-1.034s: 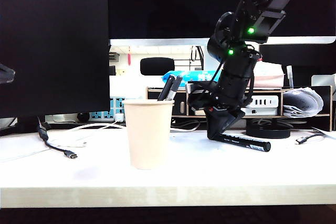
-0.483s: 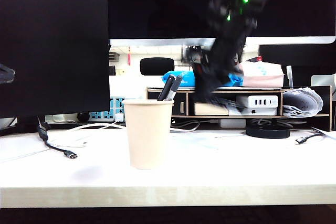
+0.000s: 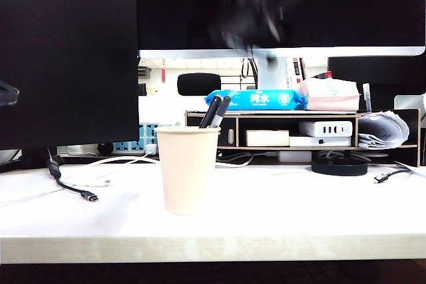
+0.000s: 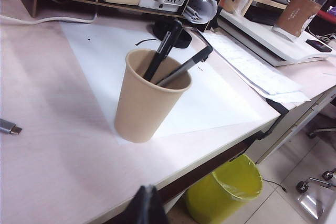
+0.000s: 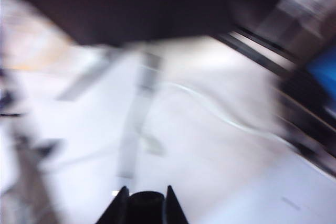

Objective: Pick up the marker and insert it into the paper cup.

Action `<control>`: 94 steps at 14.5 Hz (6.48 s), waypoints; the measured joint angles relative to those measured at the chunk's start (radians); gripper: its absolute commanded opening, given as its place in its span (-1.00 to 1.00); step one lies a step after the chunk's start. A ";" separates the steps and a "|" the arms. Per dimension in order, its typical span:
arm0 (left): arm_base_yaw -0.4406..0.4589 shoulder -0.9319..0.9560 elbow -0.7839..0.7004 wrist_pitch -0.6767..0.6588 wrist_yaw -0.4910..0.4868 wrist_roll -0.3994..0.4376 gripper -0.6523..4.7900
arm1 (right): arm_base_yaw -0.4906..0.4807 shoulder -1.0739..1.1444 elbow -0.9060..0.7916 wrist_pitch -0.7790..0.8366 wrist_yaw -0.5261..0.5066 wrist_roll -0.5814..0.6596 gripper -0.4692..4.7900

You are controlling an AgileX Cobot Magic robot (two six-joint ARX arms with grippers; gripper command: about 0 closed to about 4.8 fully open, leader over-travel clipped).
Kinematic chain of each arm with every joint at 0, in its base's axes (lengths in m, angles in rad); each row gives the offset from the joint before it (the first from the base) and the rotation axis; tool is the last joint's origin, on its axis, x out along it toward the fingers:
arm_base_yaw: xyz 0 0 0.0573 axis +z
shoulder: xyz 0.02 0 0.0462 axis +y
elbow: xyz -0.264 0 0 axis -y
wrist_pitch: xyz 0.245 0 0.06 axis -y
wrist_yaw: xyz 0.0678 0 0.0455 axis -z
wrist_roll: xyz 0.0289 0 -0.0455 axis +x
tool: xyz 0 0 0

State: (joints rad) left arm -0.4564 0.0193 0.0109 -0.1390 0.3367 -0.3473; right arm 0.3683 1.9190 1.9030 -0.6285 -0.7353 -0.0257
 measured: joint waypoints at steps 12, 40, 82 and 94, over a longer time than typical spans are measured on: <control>0.000 0.000 0.000 0.000 0.000 0.000 -0.78 | 0.225 -0.159 -0.111 0.104 -0.260 0.002 -0.67; 0.000 0.000 0.000 0.000 0.000 0.000 -0.78 | 0.306 -0.430 -1.345 1.972 0.436 0.467 -0.82; 0.000 0.000 0.000 0.000 0.000 0.000 -0.78 | 0.381 -0.169 -1.246 2.000 0.630 0.155 -0.41; 0.000 0.000 0.000 0.000 0.000 0.000 -0.78 | 0.381 -0.169 -1.246 2.002 0.630 0.155 -0.41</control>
State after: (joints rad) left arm -0.4561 0.0193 0.0109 -0.1390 0.3367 -0.3473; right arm 0.7498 1.7500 0.6571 1.3739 -0.1055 0.1295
